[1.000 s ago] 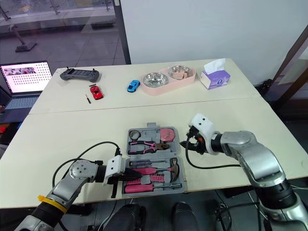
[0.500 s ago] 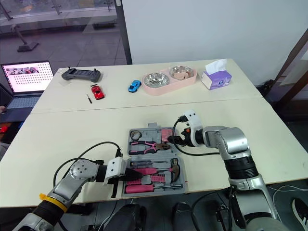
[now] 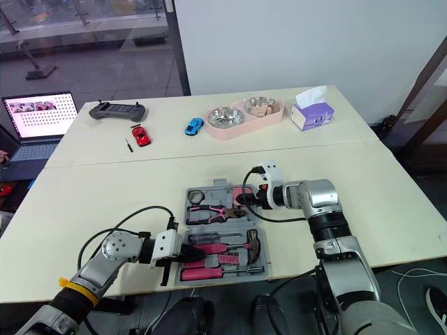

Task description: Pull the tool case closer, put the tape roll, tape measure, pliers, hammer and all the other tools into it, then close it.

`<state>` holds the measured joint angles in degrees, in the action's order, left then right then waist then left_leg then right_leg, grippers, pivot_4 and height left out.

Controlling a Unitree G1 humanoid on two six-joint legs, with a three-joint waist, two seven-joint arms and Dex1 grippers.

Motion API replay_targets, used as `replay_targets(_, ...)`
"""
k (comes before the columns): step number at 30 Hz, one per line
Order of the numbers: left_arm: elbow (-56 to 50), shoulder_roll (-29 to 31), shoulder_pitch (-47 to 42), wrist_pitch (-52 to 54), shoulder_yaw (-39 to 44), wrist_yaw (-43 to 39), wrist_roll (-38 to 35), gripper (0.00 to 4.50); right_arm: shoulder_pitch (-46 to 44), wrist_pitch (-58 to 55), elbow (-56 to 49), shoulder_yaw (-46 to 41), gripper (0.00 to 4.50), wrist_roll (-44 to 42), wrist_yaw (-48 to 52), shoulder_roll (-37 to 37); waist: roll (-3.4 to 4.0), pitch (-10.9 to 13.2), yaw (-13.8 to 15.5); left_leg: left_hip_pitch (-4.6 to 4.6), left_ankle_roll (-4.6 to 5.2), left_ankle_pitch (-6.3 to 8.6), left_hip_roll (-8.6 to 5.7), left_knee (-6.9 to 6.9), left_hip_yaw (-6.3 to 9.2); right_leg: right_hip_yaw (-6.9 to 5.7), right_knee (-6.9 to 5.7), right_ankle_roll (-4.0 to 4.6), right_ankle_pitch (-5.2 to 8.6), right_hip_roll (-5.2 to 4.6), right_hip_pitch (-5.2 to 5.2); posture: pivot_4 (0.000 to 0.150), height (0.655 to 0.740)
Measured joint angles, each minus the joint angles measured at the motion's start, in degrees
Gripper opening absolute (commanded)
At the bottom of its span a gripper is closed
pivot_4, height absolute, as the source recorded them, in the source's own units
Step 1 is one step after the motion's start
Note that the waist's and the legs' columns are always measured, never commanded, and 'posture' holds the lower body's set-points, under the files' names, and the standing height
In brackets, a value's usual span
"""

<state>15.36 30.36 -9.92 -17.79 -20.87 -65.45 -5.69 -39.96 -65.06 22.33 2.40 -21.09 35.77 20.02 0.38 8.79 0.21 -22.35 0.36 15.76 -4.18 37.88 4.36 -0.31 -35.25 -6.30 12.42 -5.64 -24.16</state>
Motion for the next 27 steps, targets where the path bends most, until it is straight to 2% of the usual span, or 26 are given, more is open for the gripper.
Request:
replay_targets(7,-0.02,0.43,0.08,-0.07,-0.06,0.0,0.0,0.0,-0.77,1.28,4.91,-5.0,4.45,-1.68,1.1,-1.76,0.13,-0.08,-0.77,0.01,0.0,0.0,0.0,-0.01,0.02,0.01,-0.02,-0.01,-0.01,0.01,0.02,0.15,0.74)
replay_targets(12,-0.02,0.52,0.09,-0.07,-0.09,0.03,0.0,0.0,-0.71,0.79,4.6,-8.48,4.45,-4.04,2.01,-1.87,0.18,-0.1,-0.87,0.02,0.0,0.0,0.0,-0.02,0.03,0.02,-0.02,-0.01,-0.01,0.0,0.0,0.15,0.74)
replay_targets(27,-0.67,1.33,0.07,-0.09,-0.23,0.67,0.12,0.0,7.66,4.15,-12.82,-5.48,4.45,-6.79,9.87,3.22,0.19,-0.11,-0.9,0.01,0.0,0.0,0.01,-0.06,0.05,0.02,-0.01,-0.02,0.01,-0.03,0.0,0.15,0.74)
